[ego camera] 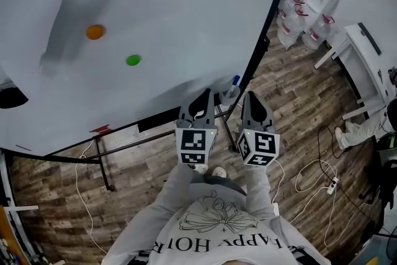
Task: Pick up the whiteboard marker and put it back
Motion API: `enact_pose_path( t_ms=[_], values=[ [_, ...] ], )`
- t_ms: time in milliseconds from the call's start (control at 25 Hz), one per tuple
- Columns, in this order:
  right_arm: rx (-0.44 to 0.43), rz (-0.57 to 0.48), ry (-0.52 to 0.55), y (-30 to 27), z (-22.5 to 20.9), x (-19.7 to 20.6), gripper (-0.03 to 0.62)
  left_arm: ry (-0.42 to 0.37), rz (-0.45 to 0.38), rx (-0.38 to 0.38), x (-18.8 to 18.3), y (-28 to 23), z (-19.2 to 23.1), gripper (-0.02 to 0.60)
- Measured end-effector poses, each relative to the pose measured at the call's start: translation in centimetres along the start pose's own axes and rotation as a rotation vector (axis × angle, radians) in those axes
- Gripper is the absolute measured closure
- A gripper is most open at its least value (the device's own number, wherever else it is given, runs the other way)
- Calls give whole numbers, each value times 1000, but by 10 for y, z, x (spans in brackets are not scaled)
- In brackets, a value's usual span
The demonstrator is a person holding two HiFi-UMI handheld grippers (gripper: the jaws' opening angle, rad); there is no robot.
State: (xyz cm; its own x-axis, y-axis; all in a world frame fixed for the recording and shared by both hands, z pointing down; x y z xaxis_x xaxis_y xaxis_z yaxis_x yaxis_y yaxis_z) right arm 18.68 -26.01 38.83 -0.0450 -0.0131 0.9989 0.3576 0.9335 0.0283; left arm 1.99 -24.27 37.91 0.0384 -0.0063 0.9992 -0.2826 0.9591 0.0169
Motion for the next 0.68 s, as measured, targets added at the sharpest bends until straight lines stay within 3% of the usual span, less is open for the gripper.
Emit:
enact_pose_path(
  t_ms=[680],
  values=[
    [2,4,-2,-3,-4,3,591,-7,-1,-1,0,-5,-2,577]
  ],
)
Point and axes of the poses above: the fingertips, and each gripper's own axes: y backward along the fingers, z to its left, x out of its underside, the point moved 8 cm from there along y, backward along the fingers, and after that the axes turned 8 degrees about -z, right-handed, at the moved point
